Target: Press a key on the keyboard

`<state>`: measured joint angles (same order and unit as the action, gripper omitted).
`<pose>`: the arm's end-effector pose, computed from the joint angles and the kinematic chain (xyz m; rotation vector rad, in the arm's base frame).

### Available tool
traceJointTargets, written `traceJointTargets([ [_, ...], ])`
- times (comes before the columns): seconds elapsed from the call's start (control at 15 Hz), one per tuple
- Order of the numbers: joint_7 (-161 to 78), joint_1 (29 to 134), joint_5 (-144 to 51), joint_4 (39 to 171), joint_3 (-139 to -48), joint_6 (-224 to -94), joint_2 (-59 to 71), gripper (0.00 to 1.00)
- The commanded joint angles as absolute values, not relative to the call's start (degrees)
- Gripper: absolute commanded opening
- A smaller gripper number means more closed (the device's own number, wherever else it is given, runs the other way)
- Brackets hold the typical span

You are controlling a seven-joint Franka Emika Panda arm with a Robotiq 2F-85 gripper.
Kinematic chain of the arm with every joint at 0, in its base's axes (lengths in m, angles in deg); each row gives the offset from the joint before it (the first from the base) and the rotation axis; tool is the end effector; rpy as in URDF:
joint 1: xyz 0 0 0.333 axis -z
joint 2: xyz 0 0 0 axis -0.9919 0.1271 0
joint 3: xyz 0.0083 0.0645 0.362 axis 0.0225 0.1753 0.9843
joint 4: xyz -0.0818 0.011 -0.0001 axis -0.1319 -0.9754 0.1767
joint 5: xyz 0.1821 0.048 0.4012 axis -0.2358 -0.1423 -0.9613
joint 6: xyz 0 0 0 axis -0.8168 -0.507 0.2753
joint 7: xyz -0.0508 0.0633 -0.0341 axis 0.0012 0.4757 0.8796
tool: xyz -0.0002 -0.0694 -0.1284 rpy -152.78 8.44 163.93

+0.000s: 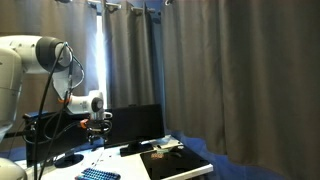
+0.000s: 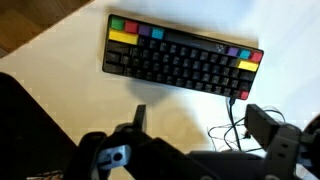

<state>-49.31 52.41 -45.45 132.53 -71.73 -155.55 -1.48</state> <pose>0.4202 0.4607 0.3387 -2.9493 -1.0094 -0.0814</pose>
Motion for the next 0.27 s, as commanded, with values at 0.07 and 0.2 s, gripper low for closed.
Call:
traceJointTargets([
  [0.07,-48.64,54.84,-45.71,134.06,-69.60,-155.37,-3.26,1.00],
  [0.2,-48.45,55.02,-45.80,134.80,-69.46,-155.38,-4.00,1.00],
])
